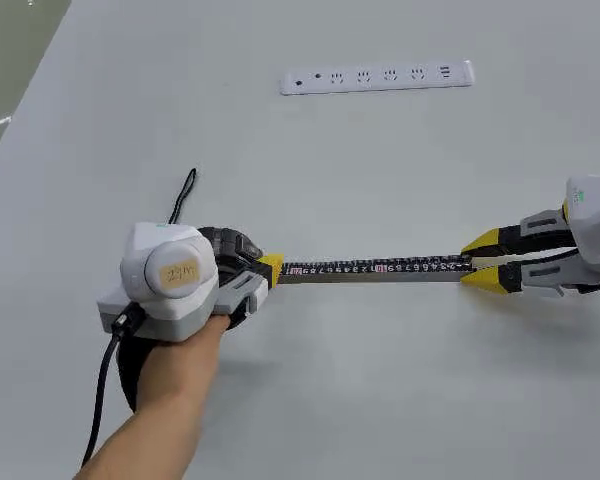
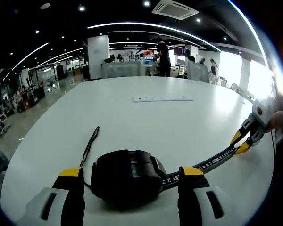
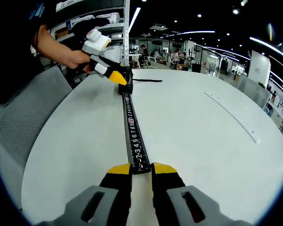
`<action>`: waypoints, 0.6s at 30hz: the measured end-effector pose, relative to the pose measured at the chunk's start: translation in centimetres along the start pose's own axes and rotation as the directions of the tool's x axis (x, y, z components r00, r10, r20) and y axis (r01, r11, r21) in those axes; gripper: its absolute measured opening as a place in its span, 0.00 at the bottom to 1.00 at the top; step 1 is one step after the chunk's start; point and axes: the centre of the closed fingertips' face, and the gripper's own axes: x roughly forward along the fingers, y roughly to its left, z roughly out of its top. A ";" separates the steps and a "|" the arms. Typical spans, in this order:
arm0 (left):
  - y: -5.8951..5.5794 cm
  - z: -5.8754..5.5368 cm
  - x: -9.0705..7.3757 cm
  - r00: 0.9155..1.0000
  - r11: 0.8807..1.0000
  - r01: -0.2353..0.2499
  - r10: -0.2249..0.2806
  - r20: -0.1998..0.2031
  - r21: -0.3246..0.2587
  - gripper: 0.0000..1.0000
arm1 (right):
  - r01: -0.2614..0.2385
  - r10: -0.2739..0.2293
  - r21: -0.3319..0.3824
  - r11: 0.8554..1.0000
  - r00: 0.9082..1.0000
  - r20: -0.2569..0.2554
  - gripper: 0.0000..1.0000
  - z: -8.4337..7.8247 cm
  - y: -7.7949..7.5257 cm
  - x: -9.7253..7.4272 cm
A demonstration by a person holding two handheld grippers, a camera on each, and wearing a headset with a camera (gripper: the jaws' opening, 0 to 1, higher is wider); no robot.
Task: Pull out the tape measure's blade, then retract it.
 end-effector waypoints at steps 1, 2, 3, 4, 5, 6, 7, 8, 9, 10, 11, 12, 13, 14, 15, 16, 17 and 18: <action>0.1 -0.1 0.1 1.000 1.000 -0.004 0.004 -0.002 -0.002 0.78 | -0.001 0.001 -0.002 1.000 1.000 0.001 0.15 0.0 0.0 0.0; 0.1 -0.1 0.1 1.000 1.000 -0.007 0.007 -0.003 -0.004 0.77 | -0.002 0.002 -0.002 1.000 1.000 0.001 0.15 0.0 0.1 0.0; 0.1 -0.2 0.1 1.000 1.000 -0.010 0.010 -0.005 -0.010 0.77 | 0.001 -0.001 -0.007 1.000 1.000 0.001 0.14 0.1 0.0 0.0; 0.2 -0.2 0.1 1.000 1.000 -0.013 0.013 -0.006 -0.012 0.76 | 0.001 -0.001 -0.007 1.000 1.000 0.001 0.14 0.1 0.0 0.0; 0.2 -0.2 0.2 1.000 1.000 -0.016 0.016 -0.007 -0.014 0.76 | 0.002 -0.002 -0.005 1.000 1.000 0.002 0.14 0.1 0.0 0.0; 0.3 -0.3 0.3 1.000 1.000 -0.018 0.018 -0.009 -0.015 0.76 | 0.003 -0.003 0.002 1.000 1.000 0.004 0.14 0.0 0.0 0.0; 0.3 -0.3 0.4 1.000 1.000 -0.020 0.020 -0.010 -0.017 0.75 | 0.004 -0.004 0.002 1.000 1.000 0.005 0.14 0.0 0.0 0.0; 0.3 -0.3 0.4 1.000 1.000 -0.022 0.022 -0.010 -0.019 0.74 | 0.004 -0.004 0.001 1.000 1.000 0.005 0.13 0.0 0.0 0.0; 0.4 -0.3 0.5 1.000 0.999 -0.025 0.025 -0.011 -0.024 0.73 | 0.004 -0.004 0.001 1.000 1.000 0.004 0.13 0.0 0.0 0.0; 0.4 -0.3 0.5 1.000 0.999 -0.027 0.027 -0.013 -0.026 0.72 | 0.005 -0.005 0.001 1.000 1.000 0.003 0.13 0.0 0.0 0.0; 0.4 -0.4 0.6 0.999 0.999 -0.031 0.030 -0.015 -0.031 0.71 | 0.006 -0.006 -0.002 1.000 1.000 0.001 0.13 0.0 0.0 0.0; 0.4 -0.4 0.6 0.999 0.999 -0.032 0.032 -0.017 -0.034 0.70 | 0.007 -0.007 -0.002 1.000 1.000 0.001 0.13 0.0 0.0 0.0; 0.5 -0.4 0.7 0.999 0.999 -0.035 0.034 -0.018 -0.036 0.69 | 0.008 -0.008 -0.005 1.000 1.000 0.000 0.13 0.0 0.1 0.0; 0.5 -0.5 0.7 0.999 0.999 -0.037 0.036 -0.019 -0.039 0.68 | 0.009 -0.009 -0.008 1.000 1.000 -0.001 0.13 0.0 0.1 0.0; 0.5 -0.5 0.7 0.999 0.998 -0.038 0.037 -0.020 -0.040 0.67 | 0.010 -0.010 -0.008 1.000 1.000 -0.002 0.13 0.0 0.1 0.0; 0.5 -0.5 0.7 0.999 0.998 -0.038 0.037 -0.022 -0.041 0.67 | 0.011 -0.011 -0.009 1.000 1.000 -0.003 0.13 0.0 0.1 0.1; 0.5 -0.5 0.8 0.999 0.998 -0.040 0.040 -0.024 -0.038 0.66 | 0.013 -0.013 -0.012 1.000 1.000 -0.005 0.13 0.0 0.1 0.1; 0.6 -0.5 0.8 0.999 0.998 -0.041 0.041 -0.022 -0.041 0.66 | 0.013 -0.013 -0.012 1.000 1.000 -0.006 0.13 0.0 0.1 0.1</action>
